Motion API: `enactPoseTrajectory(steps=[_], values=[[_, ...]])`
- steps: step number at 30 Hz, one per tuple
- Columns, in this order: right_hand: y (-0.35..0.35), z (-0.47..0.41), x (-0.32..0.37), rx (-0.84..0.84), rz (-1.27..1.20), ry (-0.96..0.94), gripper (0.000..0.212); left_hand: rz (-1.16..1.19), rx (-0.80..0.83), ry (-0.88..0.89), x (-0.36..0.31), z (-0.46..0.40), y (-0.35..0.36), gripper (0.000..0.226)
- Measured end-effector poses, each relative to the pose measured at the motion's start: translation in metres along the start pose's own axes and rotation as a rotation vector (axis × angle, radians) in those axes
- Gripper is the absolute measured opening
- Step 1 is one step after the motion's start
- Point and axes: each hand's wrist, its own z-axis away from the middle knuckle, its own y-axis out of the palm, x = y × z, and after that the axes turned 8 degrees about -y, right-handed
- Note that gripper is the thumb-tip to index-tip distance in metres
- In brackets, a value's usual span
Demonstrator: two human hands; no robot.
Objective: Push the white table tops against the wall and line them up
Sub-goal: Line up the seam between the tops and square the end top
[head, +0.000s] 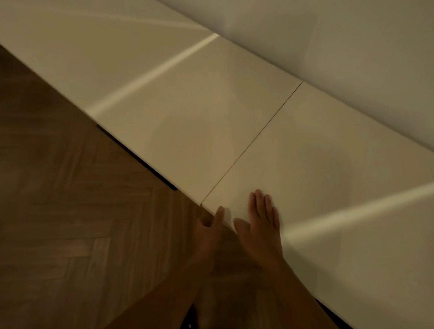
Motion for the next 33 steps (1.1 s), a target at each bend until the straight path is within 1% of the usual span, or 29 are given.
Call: enactPoseTrajectory(steps=[2, 4, 8, 14, 18, 19, 21, 22, 24, 26, 27, 29, 33], values=[[0.005, 0.001, 0.002, -0.021, 0.068, 0.005, 0.075, 0.13, 0.102, -0.007, -0.014, -0.006, 0.008, 0.043], [0.008, 0.001, 0.003, -0.041, 0.097, 0.006, 0.075, 0.219, 0.136, -0.009, -0.023, -0.013, 0.009, 0.04], [0.012, 0.001, 0.004, -0.06, 0.121, 0.004, 0.075, 0.167, 0.157, -0.026, -0.024, -0.019, 0.002, 0.049], [0.018, 0.006, 0.006, -0.111, 0.144, -0.015, 0.072, 0.174, 0.206, -0.004, -0.022, -0.016, -0.004, 0.038], [0.02, 0.006, 0.008, -0.149, 0.173, 0.001, 0.071, 0.122, 0.239, -0.011, -0.023, -0.02, -0.011, 0.05], [0.019, 0.006, 0.009, -0.155, 0.18, 0.005, 0.071, 0.122, 0.24, -0.014, -0.025, -0.021, -0.015, 0.046], [0.02, 0.006, 0.011, -0.159, 0.194, 0.003, 0.07, 0.218, 0.228, -0.012, -0.036, -0.026, -0.028, 0.032], [0.019, 0.006, 0.011, -0.165, 0.199, 0.005, 0.07, 0.285, 0.218, -0.012, -0.045, -0.032, -0.035, 0.032], [0.019, 0.006, 0.012, -0.165, 0.201, 0.007, 0.07, 0.343, 0.18, -0.019, -0.067, -0.049, -0.046, 0.045], [0.02, 0.007, 0.012, -0.157, 0.206, 0.009, 0.07, 0.296, 0.149, -0.005, -0.083, -0.058, -0.046, 0.069], [0.019, 0.007, 0.012, -0.163, 0.21, 0.015, 0.07, 0.263, 0.116, -0.001, -0.084, -0.062, -0.043, 0.076], [0.019, 0.006, 0.013, -0.16, 0.206, 0.019, 0.07, 0.237, 0.07, 0.067, -0.079, -0.065, -0.039, 0.073], [0.018, 0.004, 0.015, -0.156, 0.222, 0.037, 0.071, 0.226, 0.032, 0.143, -0.07, -0.067, -0.037, 0.056]])
